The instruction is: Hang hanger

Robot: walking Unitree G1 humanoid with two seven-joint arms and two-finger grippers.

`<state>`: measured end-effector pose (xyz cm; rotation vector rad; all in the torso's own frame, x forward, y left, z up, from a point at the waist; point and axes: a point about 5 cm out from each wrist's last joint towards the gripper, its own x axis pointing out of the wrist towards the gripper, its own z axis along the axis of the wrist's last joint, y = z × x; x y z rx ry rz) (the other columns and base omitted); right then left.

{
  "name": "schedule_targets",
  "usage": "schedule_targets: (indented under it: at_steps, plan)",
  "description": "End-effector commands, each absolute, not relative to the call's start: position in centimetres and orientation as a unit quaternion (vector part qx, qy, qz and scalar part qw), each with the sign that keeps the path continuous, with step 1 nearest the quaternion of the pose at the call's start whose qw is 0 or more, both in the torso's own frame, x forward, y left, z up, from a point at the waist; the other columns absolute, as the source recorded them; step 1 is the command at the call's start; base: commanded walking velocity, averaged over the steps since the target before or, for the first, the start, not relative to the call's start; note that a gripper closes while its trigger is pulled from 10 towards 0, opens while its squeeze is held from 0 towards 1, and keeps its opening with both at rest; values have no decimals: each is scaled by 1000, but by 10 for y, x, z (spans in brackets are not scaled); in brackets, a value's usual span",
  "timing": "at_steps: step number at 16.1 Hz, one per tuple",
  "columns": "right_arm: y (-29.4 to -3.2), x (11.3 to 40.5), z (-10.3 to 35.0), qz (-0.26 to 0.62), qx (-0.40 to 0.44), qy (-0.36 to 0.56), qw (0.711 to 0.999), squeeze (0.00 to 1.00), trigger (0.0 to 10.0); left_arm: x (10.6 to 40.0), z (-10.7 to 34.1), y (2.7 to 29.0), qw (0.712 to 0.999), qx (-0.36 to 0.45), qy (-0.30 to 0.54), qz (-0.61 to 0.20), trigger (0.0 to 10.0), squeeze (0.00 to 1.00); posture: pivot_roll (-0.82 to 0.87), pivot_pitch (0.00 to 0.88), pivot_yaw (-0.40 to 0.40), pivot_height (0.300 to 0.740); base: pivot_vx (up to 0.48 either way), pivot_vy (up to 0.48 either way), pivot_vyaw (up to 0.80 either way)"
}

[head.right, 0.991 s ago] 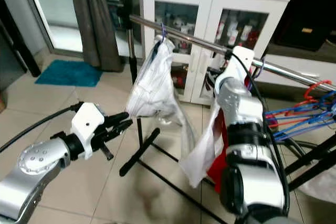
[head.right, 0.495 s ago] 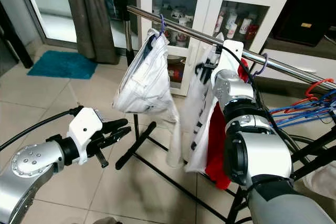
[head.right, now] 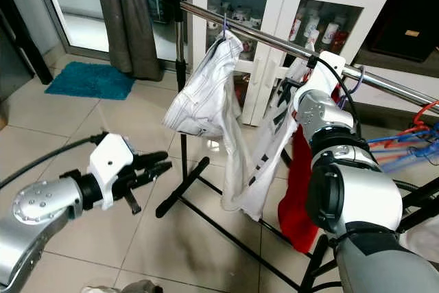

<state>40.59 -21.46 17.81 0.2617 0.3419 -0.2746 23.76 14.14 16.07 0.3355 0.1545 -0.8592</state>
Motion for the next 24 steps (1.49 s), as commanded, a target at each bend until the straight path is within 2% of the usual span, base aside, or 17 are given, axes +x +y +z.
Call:
schedule_targets:
  at_steps: [1, 6, 7, 8, 9, 10, 11, 14, 19, 24]
  plan:
    - [-221, 396, 154, -136, 130, 229, 955, 0, 10000, 238, 162, 141, 890, 158, 77, -420, 10000, 0, 150, 117, -30, 740, 0, 0, 0]
    - [-221, 392, 144, -129, 138, 241, 952, 24, 10000, 234, 165, 133, 887, 133, 69, -436, 10000, 0, 139, 96, -38, 740, 0, 0, 0]
    - [-222, 392, 143, -128, 140, 241, 952, 157, 10000, 235, 165, 131, 887, 133, 66, -438, 10000, 0, 138, 93, -40, 740, 0, 0, 0]
    - [-222, 391, 142, -128, 140, 241, 952, 631, 10000, 236, 165, 130, 887, 133, 65, -438, 10000, 0, 136, 90, -40, 740, 0, 0, 0]
    - [-222, 391, 141, -127, 141, 241, 952, 875, 10000, 237, 165, 130, 886, 134, 65, -439, 10000, 0, 132, 85, -39, 740, 0, 0, 0]
    - [-222, 391, 142, -127, 147, 234, 953, 969, 10000, 237, 164, 130, 886, 135, 65, -439, 10000, 0, 131, 83, -36, 740, 0, 0, 0]
    - [-222, 392, 143, -126, 152, 232, 953, 1000, 10000, 237, 164, 130, 886, 135, 64, -439, 10000, 0, 130, 81, -35, 740, 0, 0, 0]
    - [-223, 397, 157, -112, 171, 195, 959, 1000, 10000, 239, 166, 130, 887, 137, 61, -437, 10000, 0, 133, 76, -33, 740, 0, 0, 0]
    - [-225, 401, 184, -44, 99, 139, 984, 1000, 10000, 242, 167, 133, 898, 131, 55, -417, 10000, 0, 121, 62, -21, 740, 0, 0, 0]
    - [-228, 380, 207, 0, 41, 87, 995, 1000, 10000, 252, 163, 136, 926, 113, 53, -357, 10000, 0, 101, 43, -5, 740, 0, 0, 0]
